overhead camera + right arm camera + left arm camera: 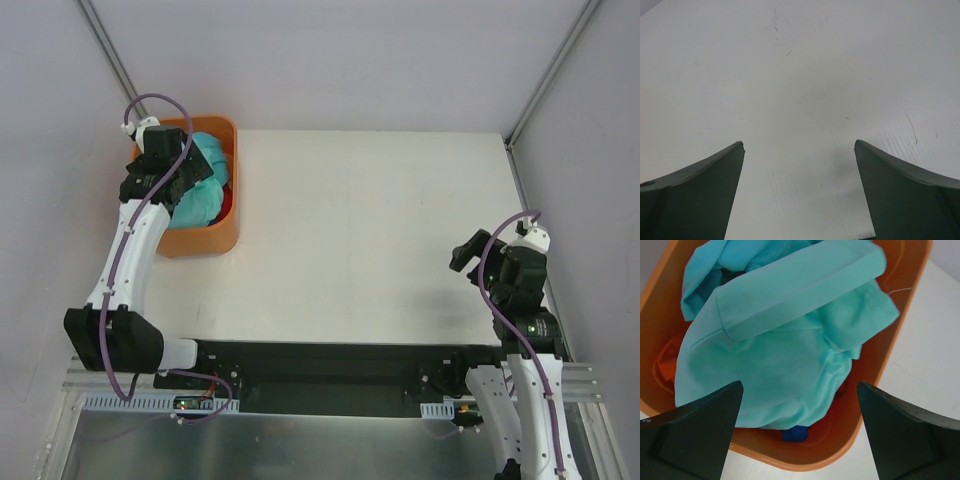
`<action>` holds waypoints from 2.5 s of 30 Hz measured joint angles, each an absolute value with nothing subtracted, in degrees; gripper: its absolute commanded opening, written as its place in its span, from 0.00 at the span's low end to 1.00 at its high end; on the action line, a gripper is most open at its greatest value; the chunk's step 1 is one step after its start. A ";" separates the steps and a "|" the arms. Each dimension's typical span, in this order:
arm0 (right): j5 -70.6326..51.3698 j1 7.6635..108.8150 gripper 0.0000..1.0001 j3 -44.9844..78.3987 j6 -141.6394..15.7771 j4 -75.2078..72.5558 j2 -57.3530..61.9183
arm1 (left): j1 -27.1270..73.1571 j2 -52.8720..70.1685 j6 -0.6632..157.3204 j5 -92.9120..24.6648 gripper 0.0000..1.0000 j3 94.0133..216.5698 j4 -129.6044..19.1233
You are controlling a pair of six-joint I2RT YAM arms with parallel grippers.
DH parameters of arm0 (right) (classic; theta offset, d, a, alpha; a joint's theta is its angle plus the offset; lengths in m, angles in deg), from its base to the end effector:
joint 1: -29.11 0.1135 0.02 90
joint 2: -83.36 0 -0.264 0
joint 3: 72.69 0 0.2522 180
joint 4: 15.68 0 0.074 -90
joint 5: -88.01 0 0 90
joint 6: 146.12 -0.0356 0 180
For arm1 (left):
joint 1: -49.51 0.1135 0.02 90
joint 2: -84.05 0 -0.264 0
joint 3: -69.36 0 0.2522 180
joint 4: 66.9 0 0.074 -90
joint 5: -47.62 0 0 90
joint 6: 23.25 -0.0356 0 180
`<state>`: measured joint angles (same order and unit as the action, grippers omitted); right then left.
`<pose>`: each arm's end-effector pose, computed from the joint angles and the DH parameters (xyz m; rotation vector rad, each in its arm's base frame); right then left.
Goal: Fold and stack the t-shirts
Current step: Grab crumpled tshirt from bin with the left arm, then move the tshirt to the center of the board, then flatten out the tshirt
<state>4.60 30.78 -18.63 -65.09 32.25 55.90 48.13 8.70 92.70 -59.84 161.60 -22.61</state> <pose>0.1132 -0.0008 0.3084 0.1995 1.9302 0.0116 0.2906 0.0037 0.3925 -0.6130 1.9303 0.0112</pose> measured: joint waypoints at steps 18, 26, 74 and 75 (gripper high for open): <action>4.38 30.78 0.96 -18.63 -65.24 32.34 54.74 | 50.71 -1.88 92.25 -63.66 0.00 164.53 -19.73; 5.21 30.78 0.97 -17.91 -65.50 34.15 51.55 | 50.55 10.74 92.66 -47.90 0.00 170.56 -19.99; 10.26 30.02 0.97 -17.28 -74.86 47.62 35.00 | 17.90 -0.39 102.21 -45.72 0.97 142.82 -33.08; 10.17 29.08 0.97 -17.67 -75.32 47.66 34.50 | 18.60 -2.09 102.17 -44.69 0.98 143.81 -33.30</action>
